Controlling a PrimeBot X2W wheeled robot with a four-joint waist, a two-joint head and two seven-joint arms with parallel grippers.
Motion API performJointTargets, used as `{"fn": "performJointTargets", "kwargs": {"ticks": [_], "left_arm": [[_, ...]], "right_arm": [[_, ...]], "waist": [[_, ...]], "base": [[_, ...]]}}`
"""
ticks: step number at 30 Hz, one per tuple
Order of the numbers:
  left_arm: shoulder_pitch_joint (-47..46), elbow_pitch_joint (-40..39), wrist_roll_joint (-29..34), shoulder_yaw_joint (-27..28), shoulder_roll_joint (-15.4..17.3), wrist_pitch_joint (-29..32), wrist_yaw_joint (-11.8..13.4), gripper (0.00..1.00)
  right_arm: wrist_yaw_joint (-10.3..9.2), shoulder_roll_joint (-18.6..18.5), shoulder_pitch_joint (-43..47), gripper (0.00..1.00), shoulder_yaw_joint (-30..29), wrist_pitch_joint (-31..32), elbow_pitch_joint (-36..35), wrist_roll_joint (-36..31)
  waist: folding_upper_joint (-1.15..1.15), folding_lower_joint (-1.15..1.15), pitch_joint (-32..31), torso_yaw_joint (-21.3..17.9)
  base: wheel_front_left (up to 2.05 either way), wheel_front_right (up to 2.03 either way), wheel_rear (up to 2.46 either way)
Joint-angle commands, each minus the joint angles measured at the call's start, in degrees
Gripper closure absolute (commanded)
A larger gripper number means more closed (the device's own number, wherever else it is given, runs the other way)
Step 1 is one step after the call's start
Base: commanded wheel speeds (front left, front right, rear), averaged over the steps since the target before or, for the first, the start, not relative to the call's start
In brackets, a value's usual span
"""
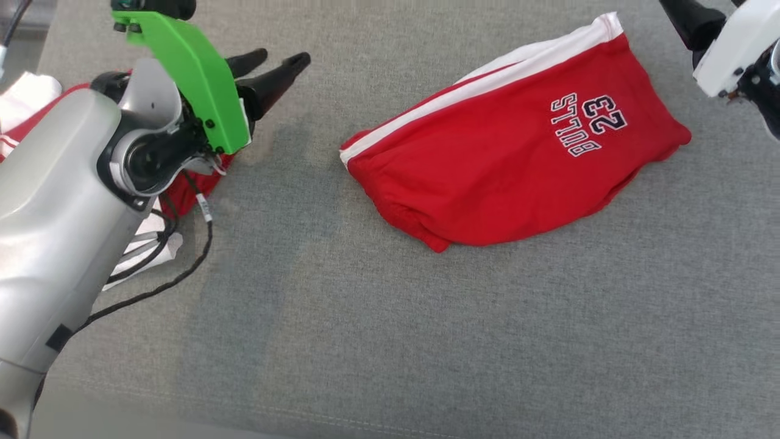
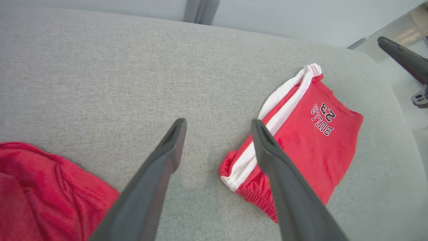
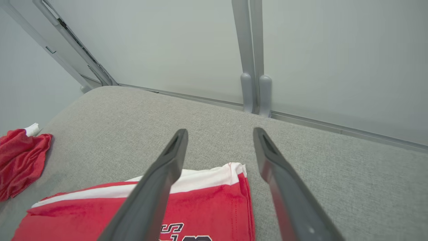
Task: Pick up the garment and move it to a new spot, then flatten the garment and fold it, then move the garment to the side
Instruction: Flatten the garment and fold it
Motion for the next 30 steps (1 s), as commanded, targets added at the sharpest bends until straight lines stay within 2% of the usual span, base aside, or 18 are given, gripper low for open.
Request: {"fn": "performJointTargets", "kwargs": {"ticks": [1, 3, 6, 12, 16, 18, 20, 25, 30], "left_arm": [[1.4, -0.9, 3.2, 0.2, 1.6, -4.4, 0.6, 0.0], [3.6, -2.3, 6.9, 0.2, 2.1, -10.7, 2.2, 0.0], [7.3, -5.8, 11.6, 0.6, 3.3, -19.9, 5.9, 0.0], [16.2, -14.2, 18.6, 0.8, 4.4, -35.0, 12.5, 0.0], [21.7, -18.8, 22.8, 1.7, 4.1, -39.8, 16.3, 0.0], [24.2, -20.3, 27.0, 2.7, 4.2, -40.4, 19.5, 0.0], [27.2, -22.9, 30.3, 4.5, 2.3, -40.6, 21.9, 0.0], [36.8, -26.1, 35.9, 11.0, -2.4, -40.5, 23.2, 0.0], [43.9, -26.0, 40.2, 16.3, -7.4, -40.5, 20.3, 0.0]], "right_arm": [[0.0, 0.5, 2.3, 0.0, -0.1, -2.7, 1.0, -0.3], [0.0, 0.7, 4.8, 0.0, 0.1, -5.4, 2.5, -0.1], [0.0, 1.2, 8.0, 0.0, 0.3, -7.7, 6.2, 0.6], [0.0, 2.6, 11.4, 0.0, 0.5, -4.9, 12.6, 3.7], [0.0, 3.0, 11.9, 0.0, 0.8, -0.6, 15.8, 5.8], [0.0, 3.2, 11.7, 0.0, 0.8, 0.8, 16.6, 6.7], [0.0, 3.0, 11.7, 0.0, 0.7, 1.9, 18.3, 7.2], [0.0, 4.2, 13.0, 0.0, 0.7, 6.9, 21.7, 9.8], [0.0, 5.3, 15.4, 0.0, 0.5, 11.8, 23.2, 12.6]], "waist": [[0.0, 0.0, -4.2, -0.7], [0.0, 0.0, -5.5, -0.4], [0.0, 0.0, -6.6, 0.4], [0.0, 0.0, -6.0, 3.3], [0.0, 0.0, -4.7, 5.3], [0.0, 0.0, -4.2, 6.1], [0.0, 0.0, -3.8, 7.0], [0.0, 0.0, -3.8, 8.5], [0.0, 0.0, -4.3, 9.1]], "base": [[0.0, 0.0, 0.0], [0.0, 0.0, 0.0], [0.0, 0.0, 0.0], [0.0, 0.0, 0.0], [0.0, 0.0, 0.0], [0.0, 0.0, 0.0], [0.0, 0.0, 0.0], [0.0, 0.0, 0.0], [0.0, 0.0, 0.0]]}}
